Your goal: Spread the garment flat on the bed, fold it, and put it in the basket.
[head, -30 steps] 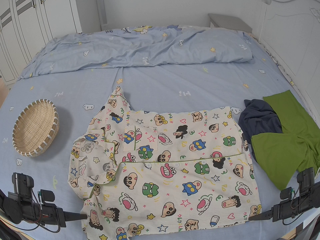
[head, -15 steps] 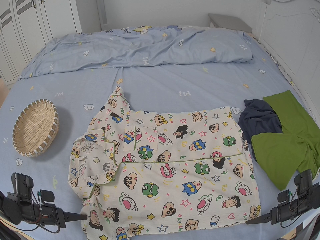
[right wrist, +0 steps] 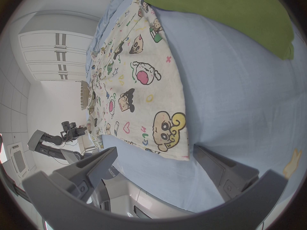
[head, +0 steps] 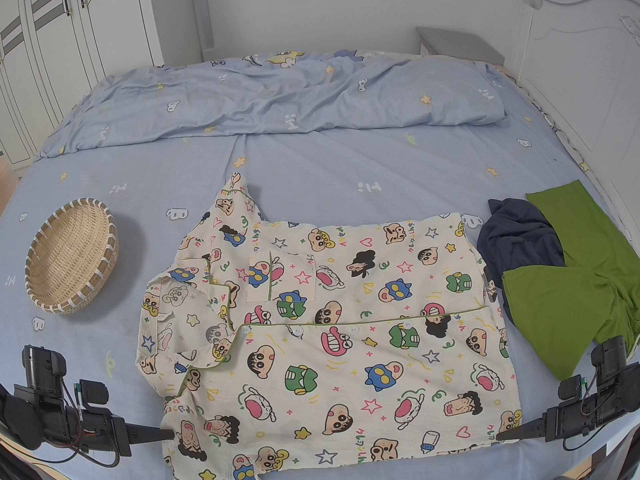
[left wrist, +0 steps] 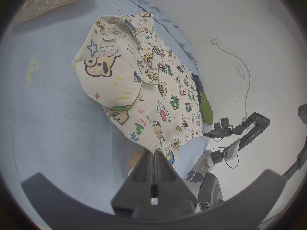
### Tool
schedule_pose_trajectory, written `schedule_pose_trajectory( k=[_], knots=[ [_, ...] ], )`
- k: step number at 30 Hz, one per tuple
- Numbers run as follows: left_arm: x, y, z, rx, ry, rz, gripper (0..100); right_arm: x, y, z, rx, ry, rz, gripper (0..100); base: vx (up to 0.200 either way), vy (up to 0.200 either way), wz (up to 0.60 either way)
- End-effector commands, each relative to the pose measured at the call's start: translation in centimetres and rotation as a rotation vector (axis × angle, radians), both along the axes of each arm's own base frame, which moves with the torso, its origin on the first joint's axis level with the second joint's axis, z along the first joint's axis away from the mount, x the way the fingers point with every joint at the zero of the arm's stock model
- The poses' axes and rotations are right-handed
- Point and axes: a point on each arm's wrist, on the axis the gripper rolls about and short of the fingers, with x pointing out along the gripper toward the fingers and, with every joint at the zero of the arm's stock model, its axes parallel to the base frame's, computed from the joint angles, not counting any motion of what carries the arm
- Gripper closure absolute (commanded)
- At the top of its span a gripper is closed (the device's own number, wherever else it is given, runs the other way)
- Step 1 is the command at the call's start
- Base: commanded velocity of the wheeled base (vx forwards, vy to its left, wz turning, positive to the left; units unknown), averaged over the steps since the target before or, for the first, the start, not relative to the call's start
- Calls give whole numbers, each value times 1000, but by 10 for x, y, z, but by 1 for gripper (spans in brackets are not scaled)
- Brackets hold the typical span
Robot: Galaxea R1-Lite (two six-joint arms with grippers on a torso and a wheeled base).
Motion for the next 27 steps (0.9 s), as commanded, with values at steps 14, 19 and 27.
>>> schedule_pose_trajectory(
  k=[14, 19, 27],
  knots=[
    [-5, -1, 0, -2, 8, 1, 100, 4, -1, -5, 10, 23, 6, 100, 0, 0, 0],
    [-5, -1, -1, -2, 9, 1, 100, 1, 0, -4, 10, 26, 4, 100, 0, 0, 0],
    [-5, -1, -1, -2, 9, 1, 100, -3, -1, -4, 9, 30, -4, 100, 0, 0, 0]
  ],
)
